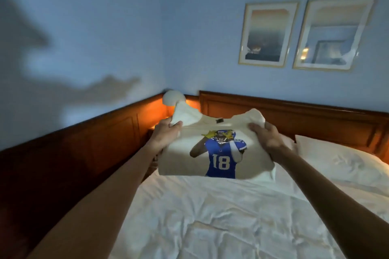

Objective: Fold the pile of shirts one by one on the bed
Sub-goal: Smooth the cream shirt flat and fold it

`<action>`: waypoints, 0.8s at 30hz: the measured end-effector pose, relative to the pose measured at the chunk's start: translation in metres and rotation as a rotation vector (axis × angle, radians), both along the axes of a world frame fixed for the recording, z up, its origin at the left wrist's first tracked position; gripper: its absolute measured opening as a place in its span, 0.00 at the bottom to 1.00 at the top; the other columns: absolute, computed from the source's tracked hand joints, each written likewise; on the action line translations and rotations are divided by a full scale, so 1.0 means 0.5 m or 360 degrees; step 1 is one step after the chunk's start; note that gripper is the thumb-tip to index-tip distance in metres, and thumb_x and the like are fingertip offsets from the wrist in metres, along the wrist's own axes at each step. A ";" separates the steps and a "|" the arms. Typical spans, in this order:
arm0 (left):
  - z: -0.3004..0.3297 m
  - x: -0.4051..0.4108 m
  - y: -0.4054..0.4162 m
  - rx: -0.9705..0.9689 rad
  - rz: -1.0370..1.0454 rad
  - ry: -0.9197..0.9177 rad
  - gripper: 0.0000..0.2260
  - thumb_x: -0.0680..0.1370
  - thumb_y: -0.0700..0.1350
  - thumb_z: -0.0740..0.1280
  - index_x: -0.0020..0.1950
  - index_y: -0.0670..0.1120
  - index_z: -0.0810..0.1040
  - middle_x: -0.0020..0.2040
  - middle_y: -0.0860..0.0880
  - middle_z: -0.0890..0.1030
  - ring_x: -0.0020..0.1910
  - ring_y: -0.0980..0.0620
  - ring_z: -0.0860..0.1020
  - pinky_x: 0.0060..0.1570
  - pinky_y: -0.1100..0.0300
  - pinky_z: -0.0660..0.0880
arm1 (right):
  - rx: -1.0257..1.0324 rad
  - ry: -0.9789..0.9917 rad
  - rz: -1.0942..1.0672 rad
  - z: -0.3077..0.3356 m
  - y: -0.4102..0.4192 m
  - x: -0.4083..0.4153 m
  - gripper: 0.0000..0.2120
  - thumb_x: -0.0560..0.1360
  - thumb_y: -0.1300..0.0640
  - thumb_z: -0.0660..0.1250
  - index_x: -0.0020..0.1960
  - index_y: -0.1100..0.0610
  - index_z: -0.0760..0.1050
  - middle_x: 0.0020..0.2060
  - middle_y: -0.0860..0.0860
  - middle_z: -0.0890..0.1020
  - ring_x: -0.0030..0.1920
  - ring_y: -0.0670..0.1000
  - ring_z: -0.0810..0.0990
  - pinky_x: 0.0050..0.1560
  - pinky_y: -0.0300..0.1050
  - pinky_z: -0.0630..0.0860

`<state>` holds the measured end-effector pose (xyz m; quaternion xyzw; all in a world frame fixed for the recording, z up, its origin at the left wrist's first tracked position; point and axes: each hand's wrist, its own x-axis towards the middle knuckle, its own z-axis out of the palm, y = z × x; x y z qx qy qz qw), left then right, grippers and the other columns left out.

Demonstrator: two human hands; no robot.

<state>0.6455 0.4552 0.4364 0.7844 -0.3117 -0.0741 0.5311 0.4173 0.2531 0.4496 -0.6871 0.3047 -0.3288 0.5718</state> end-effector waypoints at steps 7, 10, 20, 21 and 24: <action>0.059 0.108 0.438 0.0091 0.0521 -0.0037 0.18 0.81 0.54 0.64 0.66 0.46 0.78 0.63 0.45 0.80 0.59 0.45 0.78 0.60 0.53 0.74 | -0.0107 -0.0073 0.0545 0.049 0.307 0.281 0.10 0.79 0.58 0.66 0.56 0.64 0.76 0.40 0.57 0.83 0.34 0.53 0.81 0.28 0.40 0.78; 0.084 0.136 0.670 0.0119 0.0772 -0.0121 0.15 0.82 0.51 0.63 0.65 0.46 0.79 0.61 0.44 0.81 0.58 0.44 0.78 0.57 0.55 0.74 | -0.0141 -0.0109 0.0795 0.074 0.502 0.401 0.08 0.80 0.55 0.66 0.53 0.60 0.75 0.40 0.57 0.82 0.36 0.52 0.79 0.32 0.42 0.76; 0.113 0.088 1.433 0.0034 0.1658 -0.0063 0.14 0.82 0.48 0.63 0.66 0.47 0.77 0.57 0.45 0.81 0.55 0.45 0.79 0.59 0.49 0.76 | -0.0205 -0.0108 0.1644 0.070 1.258 0.675 0.14 0.82 0.52 0.61 0.62 0.60 0.72 0.45 0.57 0.82 0.40 0.54 0.84 0.31 0.42 0.77; 0.113 0.068 1.505 0.0015 0.1745 -0.0063 0.13 0.82 0.49 0.64 0.64 0.47 0.78 0.56 0.46 0.81 0.55 0.45 0.79 0.59 0.48 0.76 | -0.0199 -0.0113 0.1732 0.070 1.335 0.689 0.14 0.82 0.52 0.61 0.63 0.59 0.71 0.45 0.56 0.82 0.41 0.53 0.84 0.31 0.41 0.77; 0.111 -0.011 1.701 0.0005 0.1997 -0.0045 0.11 0.81 0.52 0.65 0.60 0.48 0.79 0.52 0.49 0.81 0.53 0.46 0.80 0.59 0.48 0.77 | -0.0191 -0.0135 0.2055 0.069 1.564 0.708 0.14 0.81 0.52 0.61 0.65 0.57 0.71 0.49 0.57 0.82 0.46 0.55 0.84 0.39 0.46 0.79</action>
